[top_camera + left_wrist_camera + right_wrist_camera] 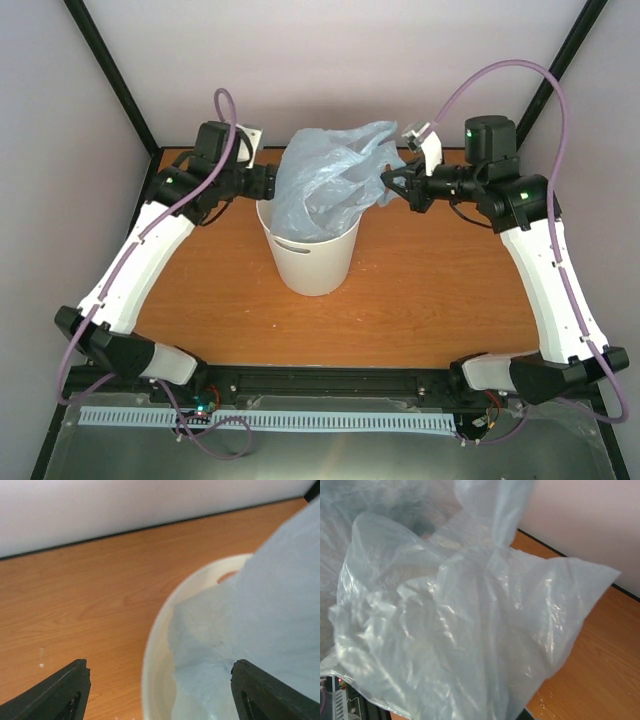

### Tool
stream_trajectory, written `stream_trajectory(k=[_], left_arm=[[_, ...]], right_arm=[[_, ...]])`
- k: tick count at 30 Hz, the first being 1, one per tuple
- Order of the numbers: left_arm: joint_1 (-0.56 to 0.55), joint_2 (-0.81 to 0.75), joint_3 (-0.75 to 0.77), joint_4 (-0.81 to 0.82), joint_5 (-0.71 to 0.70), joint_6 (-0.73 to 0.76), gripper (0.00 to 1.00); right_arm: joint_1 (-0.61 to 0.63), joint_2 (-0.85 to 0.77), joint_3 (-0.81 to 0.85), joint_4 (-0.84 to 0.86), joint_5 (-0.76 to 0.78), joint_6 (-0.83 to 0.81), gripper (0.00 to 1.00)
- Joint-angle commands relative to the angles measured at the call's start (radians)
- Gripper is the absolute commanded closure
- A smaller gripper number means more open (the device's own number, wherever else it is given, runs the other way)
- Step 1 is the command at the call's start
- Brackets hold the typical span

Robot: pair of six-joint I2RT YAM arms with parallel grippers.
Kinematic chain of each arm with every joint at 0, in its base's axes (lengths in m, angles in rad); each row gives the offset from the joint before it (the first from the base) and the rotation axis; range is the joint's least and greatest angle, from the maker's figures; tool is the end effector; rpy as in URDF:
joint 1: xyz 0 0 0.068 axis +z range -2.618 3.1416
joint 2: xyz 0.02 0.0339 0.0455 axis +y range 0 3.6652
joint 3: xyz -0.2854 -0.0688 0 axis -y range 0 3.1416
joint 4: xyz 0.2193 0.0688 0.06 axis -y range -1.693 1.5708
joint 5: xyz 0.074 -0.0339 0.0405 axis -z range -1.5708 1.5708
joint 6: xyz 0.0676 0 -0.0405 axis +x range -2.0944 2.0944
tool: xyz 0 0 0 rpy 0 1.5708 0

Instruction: Put the trash bags into the trash bin

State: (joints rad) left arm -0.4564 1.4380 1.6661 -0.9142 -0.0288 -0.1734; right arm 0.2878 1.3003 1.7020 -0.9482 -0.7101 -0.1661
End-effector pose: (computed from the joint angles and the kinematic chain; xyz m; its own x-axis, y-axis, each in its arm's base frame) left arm 0.2628 -0.1269 0.4147 -0.6327 0.1185 -0.7653 0.3161 0.9417 -0.1155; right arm 0.2072 0.1073 0.4644 -0.3676 -0.2396 -0.8986 -0.8214 0.5368 0.1929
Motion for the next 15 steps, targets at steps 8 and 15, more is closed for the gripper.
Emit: stream_trajectory(k=[8, 15], left_arm=[[0.024, -0.175, -0.029, -0.057, -0.248, -0.08, 0.15], [0.028, -0.174, -0.114, 0.012, -0.079, -0.052, 0.22]], right_arm=[[0.12, 0.12, 0.127, -0.009, 0.026, -0.014, 0.96], [0.127, 0.113, 0.103, -0.014, 0.042, -0.024, 0.96]])
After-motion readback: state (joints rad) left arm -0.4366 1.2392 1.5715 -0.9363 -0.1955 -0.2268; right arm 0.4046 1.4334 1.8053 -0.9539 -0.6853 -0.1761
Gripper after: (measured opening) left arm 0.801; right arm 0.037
